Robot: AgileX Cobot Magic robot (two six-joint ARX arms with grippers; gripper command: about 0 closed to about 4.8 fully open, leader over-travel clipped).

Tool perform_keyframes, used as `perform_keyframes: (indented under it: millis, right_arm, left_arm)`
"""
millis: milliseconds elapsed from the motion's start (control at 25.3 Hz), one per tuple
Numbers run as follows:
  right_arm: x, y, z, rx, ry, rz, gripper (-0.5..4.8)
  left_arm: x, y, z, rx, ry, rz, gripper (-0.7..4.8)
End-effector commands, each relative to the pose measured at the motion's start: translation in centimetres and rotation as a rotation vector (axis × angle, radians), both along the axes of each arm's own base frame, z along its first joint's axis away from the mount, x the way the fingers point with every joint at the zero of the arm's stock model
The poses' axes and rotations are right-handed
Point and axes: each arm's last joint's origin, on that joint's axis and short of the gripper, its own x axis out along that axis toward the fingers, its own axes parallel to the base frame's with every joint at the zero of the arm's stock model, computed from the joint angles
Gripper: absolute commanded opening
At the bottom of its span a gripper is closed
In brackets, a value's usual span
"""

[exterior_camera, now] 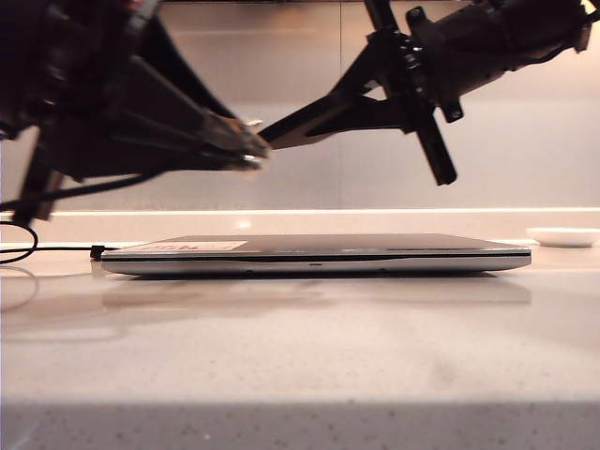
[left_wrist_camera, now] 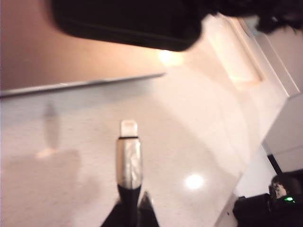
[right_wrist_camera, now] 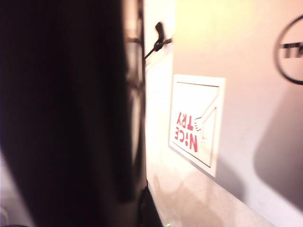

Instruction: Pick up the charging cable and the phone, plug the charging cable into the charging port on the phone, and finally place them back on the table.

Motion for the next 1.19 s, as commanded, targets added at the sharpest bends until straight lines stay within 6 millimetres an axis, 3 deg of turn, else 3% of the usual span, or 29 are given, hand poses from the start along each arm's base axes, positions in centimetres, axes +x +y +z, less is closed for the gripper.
perform_keyframes:
  millis: [40, 395, 1185]
  right_arm:
    - [-0.3, 0.5, 0.3, 0.011, -0.088, 0.05, -0.06]
    - [-1.0, 0.3, -1.5, -0.004, -0.044, 0.079, -0.06]
    - [-0.9, 0.4, -0.9, 0.073, 0.007, 0.088, -0.06]
  left_arm:
    - [0.3, -1.0, -0.6, -0.014, 0.021, -0.013, -0.06]
    - [0.6, -1.5, -0.3, -0.083, 0.016, -0.003, -0.06]
    - [0.6, -1.5, -0.3, -0.082, 0.016, -0.003, -0.06]
